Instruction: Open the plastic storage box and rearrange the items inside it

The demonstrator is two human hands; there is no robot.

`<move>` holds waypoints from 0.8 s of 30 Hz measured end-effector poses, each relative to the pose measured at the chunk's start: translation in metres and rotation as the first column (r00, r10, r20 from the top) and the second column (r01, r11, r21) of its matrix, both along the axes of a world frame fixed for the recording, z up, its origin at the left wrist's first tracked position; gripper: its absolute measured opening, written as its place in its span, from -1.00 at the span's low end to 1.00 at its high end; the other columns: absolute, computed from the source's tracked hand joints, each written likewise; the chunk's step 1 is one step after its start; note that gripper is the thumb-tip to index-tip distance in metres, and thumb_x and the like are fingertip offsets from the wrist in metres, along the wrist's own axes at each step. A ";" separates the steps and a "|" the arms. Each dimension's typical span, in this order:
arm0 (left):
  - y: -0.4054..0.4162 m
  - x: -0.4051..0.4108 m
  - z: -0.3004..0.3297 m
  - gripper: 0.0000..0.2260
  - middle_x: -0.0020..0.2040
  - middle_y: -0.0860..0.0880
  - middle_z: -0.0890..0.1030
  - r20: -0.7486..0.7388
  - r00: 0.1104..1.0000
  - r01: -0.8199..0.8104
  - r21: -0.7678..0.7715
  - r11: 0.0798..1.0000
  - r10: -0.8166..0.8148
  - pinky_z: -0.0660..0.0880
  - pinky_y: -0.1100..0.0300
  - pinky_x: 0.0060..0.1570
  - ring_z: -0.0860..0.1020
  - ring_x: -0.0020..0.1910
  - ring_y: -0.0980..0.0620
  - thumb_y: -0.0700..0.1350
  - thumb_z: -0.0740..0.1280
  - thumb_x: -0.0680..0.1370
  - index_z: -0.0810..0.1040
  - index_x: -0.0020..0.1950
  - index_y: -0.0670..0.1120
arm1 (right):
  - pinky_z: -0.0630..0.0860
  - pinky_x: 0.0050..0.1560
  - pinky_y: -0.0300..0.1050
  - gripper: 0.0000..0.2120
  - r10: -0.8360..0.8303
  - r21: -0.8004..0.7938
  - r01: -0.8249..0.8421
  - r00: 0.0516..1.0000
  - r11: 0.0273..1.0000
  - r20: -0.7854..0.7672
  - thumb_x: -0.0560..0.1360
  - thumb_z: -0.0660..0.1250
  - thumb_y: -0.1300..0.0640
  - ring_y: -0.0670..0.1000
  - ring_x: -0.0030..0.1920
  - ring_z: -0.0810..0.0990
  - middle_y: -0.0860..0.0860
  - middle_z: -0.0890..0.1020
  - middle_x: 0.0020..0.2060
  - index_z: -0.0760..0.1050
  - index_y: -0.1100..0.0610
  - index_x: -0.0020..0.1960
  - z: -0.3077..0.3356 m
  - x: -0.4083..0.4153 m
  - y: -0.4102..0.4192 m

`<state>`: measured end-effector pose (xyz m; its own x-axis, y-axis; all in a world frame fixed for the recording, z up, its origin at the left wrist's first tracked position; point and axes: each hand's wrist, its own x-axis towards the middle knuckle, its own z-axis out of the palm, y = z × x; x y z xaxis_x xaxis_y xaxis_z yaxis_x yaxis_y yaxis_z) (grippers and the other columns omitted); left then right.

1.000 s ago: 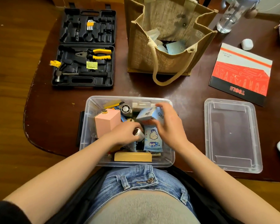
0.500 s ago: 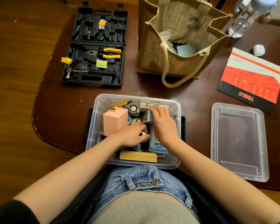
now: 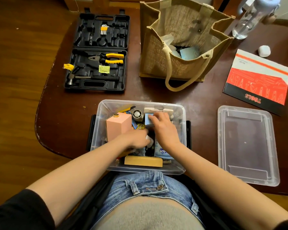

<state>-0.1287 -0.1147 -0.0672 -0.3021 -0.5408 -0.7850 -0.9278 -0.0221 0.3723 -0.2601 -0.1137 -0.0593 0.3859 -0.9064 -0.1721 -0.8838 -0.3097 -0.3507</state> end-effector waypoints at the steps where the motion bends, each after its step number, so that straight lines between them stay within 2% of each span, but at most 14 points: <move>1: 0.001 0.000 0.000 -0.65 0.04 -0.16 0.58 -0.013 0.999 -0.033 0.003 0.999 0.033 0.33 0.19 -0.41 0.55 -0.21 -0.05 0.01 0.13 0.61 0.37 0.31 -0.16 | 0.40 -0.30 -0.06 -0.59 -0.035 0.026 0.034 0.998 0.999 0.047 0.39 0.32 0.37 0.16 0.18 0.41 0.14 0.47 0.17 0.46 0.23 0.24 0.001 -0.003 -0.001; 3: 0.003 -0.002 -0.002 -0.66 -0.21 -0.06 0.57 -0.042 0.990 -0.138 -0.009 0.990 0.137 0.28 0.24 -0.49 0.45 -0.42 0.09 0.06 0.10 0.63 0.47 0.17 -0.17 | 0.49 -0.07 -0.03 -0.60 -0.151 0.070 0.142 0.978 0.987 0.143 0.45 0.32 0.29 0.10 0.19 0.43 0.09 0.47 0.20 0.42 0.17 0.28 0.008 -0.014 0.001; 4: 0.003 -0.002 -0.003 -0.63 -0.27 -0.03 0.55 -0.064 0.978 -0.202 -0.026 0.979 0.200 0.30 0.25 -0.47 0.44 -0.44 0.10 0.09 0.09 0.63 0.49 0.11 -0.17 | 0.48 -0.03 -0.05 -0.60 -0.212 0.084 0.200 0.961 0.976 0.177 0.46 0.31 0.27 0.09 0.15 0.47 0.08 0.49 0.18 0.41 0.14 0.29 0.012 -0.021 0.004; 5: 0.003 -0.001 -0.005 -0.60 -0.23 -0.04 0.57 -0.088 0.962 -0.263 -0.052 0.963 0.258 0.36 0.23 -0.40 0.48 -0.38 0.07 0.13 0.08 0.63 0.50 0.10 -0.18 | 0.46 -0.05 -0.07 -0.62 -0.262 0.105 0.246 0.947 0.963 0.187 0.47 0.30 0.28 0.09 0.09 0.51 0.09 0.51 0.15 0.41 0.14 0.28 0.015 -0.027 0.007; 7: 0.001 0.002 -0.008 -0.57 -0.07 -0.10 0.59 -0.127 0.925 -0.372 -0.100 0.923 0.359 0.45 0.12 -0.17 0.56 -0.14 -0.04 0.18 0.09 0.61 0.50 0.11 -0.17 | 0.43 -0.14 -0.08 -0.67 -0.279 0.209 0.263 0.959 0.942 0.049 0.48 0.25 0.32 0.14 0.01 0.54 0.14 0.52 0.12 0.38 0.18 0.24 0.018 -0.033 0.016; 9: -0.001 0.003 -0.012 -0.59 -0.01 -0.10 0.59 -0.163 0.899 -0.427 -0.121 0.896 0.406 0.45 0.07 -0.04 0.55 -0.02 -0.06 0.19 0.11 0.60 0.49 0.09 -0.13 | 0.40 -0.18 -0.07 -0.67 -0.170 0.322 0.208 0.975 0.924 -0.142 0.46 0.24 0.37 0.17 0.01 0.51 0.19 0.47 0.13 0.31 0.23 0.20 0.013 -0.030 0.024; 11: -0.004 0.001 -0.013 -0.59 0.12 -0.09 0.56 -0.170 0.905 -0.415 -0.152 0.897 0.390 0.46 0.03 0.10 0.52 0.09 -0.05 0.17 0.13 0.60 0.48 0.20 -0.13 | 0.42 -0.09 -0.06 -0.64 -0.094 0.386 0.183 0.966 0.904 -0.240 0.47 0.24 0.36 0.18 0.09 0.46 0.22 0.41 0.17 0.27 0.26 0.24 0.008 -0.022 0.026; 13: -0.007 -0.002 -0.014 -0.55 0.21 -0.09 0.54 -0.145 0.917 -0.395 -0.182 0.900 0.373 0.47 0.00 0.12 0.51 0.12 -0.07 0.17 0.13 0.60 0.45 0.28 -0.16 | 0.42 0.09 -0.05 -0.63 -0.044 0.415 0.165 0.957 0.895 -0.285 0.53 0.22 0.27 0.19 0.19 0.40 0.23 0.37 0.22 0.25 0.31 0.30 0.003 -0.016 0.022; 16: -0.010 -0.005 -0.015 -0.59 0.10 -0.11 0.55 -0.070 0.949 -0.315 -0.222 0.923 0.307 0.48 -0.01 -0.02 0.53 0.03 -0.10 0.16 0.08 0.62 0.47 0.16 -0.15 | 0.38 0.18 -0.04 -0.61 -0.006 0.439 0.146 0.952 0.886 -0.304 0.58 0.19 0.17 0.20 0.23 0.38 0.23 0.37 0.25 0.25 0.32 0.33 -0.005 -0.013 0.015; 19: -0.011 -0.004 -0.018 -0.61 0.02 -0.13 0.55 -0.081 0.946 -0.323 -0.153 0.934 0.314 0.42 0.03 -0.07 0.53 -0.03 -0.10 0.12 0.05 0.64 0.50 0.07 -0.16 | 0.36 0.20 -0.04 -0.59 -0.036 0.451 0.170 0.956 0.876 -0.291 0.59 0.18 0.09 0.20 0.25 0.38 0.24 0.39 0.26 0.26 0.31 0.33 -0.009 -0.013 0.014; 24: -0.019 -0.004 -0.016 -0.60 0.09 -0.10 0.53 -0.139 0.903 -0.403 0.053 0.914 0.407 0.39 0.08 0.10 0.50 0.10 -0.07 0.05 0.09 0.65 0.45 0.30 -0.21 | 0.34 0.28 -0.01 -0.54 -0.099 0.485 0.193 0.972 0.853 -0.214 0.58 0.20 0.08 0.19 0.31 0.34 0.22 0.37 0.31 0.22 0.28 0.38 -0.011 -0.015 0.012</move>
<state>-0.1326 -0.1332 -0.0832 -0.1711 -0.6229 -0.7633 -0.7738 -0.3946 0.4955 -0.2750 -0.1016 -0.0705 0.1766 -0.7226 -0.6684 -0.9660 0.0032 -0.2587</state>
